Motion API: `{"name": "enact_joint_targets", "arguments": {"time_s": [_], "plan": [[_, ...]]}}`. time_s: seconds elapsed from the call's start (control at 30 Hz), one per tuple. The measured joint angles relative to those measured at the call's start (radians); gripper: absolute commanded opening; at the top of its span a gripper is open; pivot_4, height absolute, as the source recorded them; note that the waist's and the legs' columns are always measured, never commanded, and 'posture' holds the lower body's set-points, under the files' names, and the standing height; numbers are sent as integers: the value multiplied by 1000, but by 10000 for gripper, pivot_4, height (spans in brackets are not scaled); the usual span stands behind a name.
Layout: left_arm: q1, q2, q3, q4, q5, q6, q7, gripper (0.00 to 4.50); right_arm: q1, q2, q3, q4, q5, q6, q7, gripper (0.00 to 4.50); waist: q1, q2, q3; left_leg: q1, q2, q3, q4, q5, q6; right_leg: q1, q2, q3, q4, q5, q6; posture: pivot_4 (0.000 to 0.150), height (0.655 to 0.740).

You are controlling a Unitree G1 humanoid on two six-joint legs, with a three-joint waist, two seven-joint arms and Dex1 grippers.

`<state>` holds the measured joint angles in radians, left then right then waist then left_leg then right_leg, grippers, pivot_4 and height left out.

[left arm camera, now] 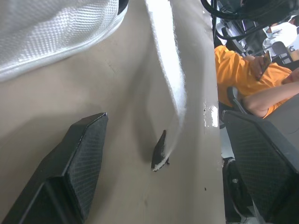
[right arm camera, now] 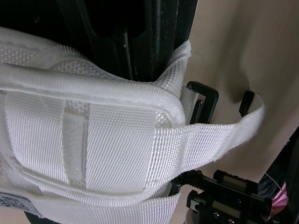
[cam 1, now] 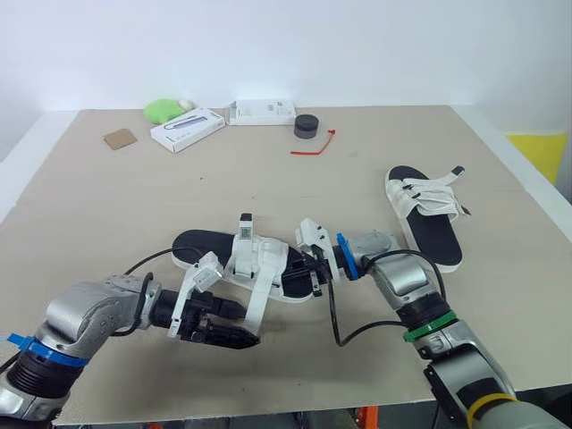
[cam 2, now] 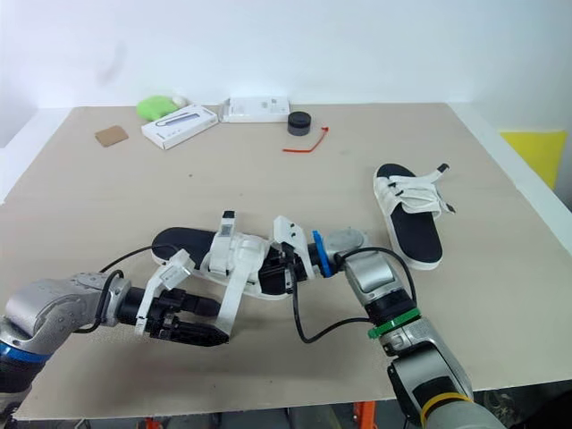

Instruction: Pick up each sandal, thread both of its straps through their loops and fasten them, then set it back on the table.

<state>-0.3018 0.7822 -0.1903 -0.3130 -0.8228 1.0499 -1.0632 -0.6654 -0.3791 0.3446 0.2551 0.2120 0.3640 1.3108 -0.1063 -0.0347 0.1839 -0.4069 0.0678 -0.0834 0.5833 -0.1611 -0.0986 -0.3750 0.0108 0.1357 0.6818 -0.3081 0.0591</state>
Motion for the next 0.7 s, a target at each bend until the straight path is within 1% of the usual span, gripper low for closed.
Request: {"name": "enact_joint_targets", "arguments": {"time_s": [0.03, 0.07, 0.17, 0.27, 0.33, 0.37, 0.57, 0.7], "plan": [[-10, -17, -9, 0, 5, 6, 4, 35447, 2, -3, -1, -2, 0, 2, 0, 0, 2, 0, 0, 0, 0, 0, 0, 0, 0, 0, 0, 0, 0, 0, 0, 1500, 7400], [-13, -24, -14, 0, 7, 8, 7, 34011, 1, -3, -1, -3, 0, 4, -1, 0, 3, 1, 0, 0, 0, 0, 0, 0, 0, 0, 0, 0, 0, 0, 0, 1500, 7400], [-19, -54, -46, 0, 2, 36, 6, 21573, 3, -3, -1, -10, 0, 6, -4, 0, 2, 1, 0, 0, 0, 0, 0, 0, 0, 0, 0, 0, 0, 0, 0, 1500, 7400], [-19, -25, -46, -1, -3, 40, -31, 7906, 5, -3, -1, -14, 0, 9, -5, 0, 2, 1, 0, 0, 0, 0, 0, 0, 0, 0, 0, 0, 0, 0, 0, 1500, 7400], [-19, -15, -46, -1, -2, 40, -46, 3234, 5, -4, -1, -15, 0, 9, -5, 0, 2, 1, 0, 0, 0, 0, 0, 0, 0, 0, 0, 0, 0, 0, 0, 1500, 7400], [-19, -11, -46, -1, -2, 40, -55, 205, 6, -4, -1, -15, 0, 9, -6, 0, 2, 1, 0, 0, 0, 0, 0, 0, 0, 0, 0, 0, 0, 0, 0, 1500, 7400], [-53, -10, -45, 22, 0, 39, -75, 205, 6, -4, -1, -15, 0, 8, -8, 0, 3, 1, 0, 0, 0, 0, 0, 0, 0, 0, 0, 0, 0, 0, 0, 1500, 7400], [-150, -28, -12, 71, -23, 73, -78, 205, 6, -3, -1, -14, 0, 8, -9, 0, 3, 1, 0, 0, 0, 0, 0, 0, 0, 0, 0, 0, 0, 0, 0, 1500, 7400]]}}
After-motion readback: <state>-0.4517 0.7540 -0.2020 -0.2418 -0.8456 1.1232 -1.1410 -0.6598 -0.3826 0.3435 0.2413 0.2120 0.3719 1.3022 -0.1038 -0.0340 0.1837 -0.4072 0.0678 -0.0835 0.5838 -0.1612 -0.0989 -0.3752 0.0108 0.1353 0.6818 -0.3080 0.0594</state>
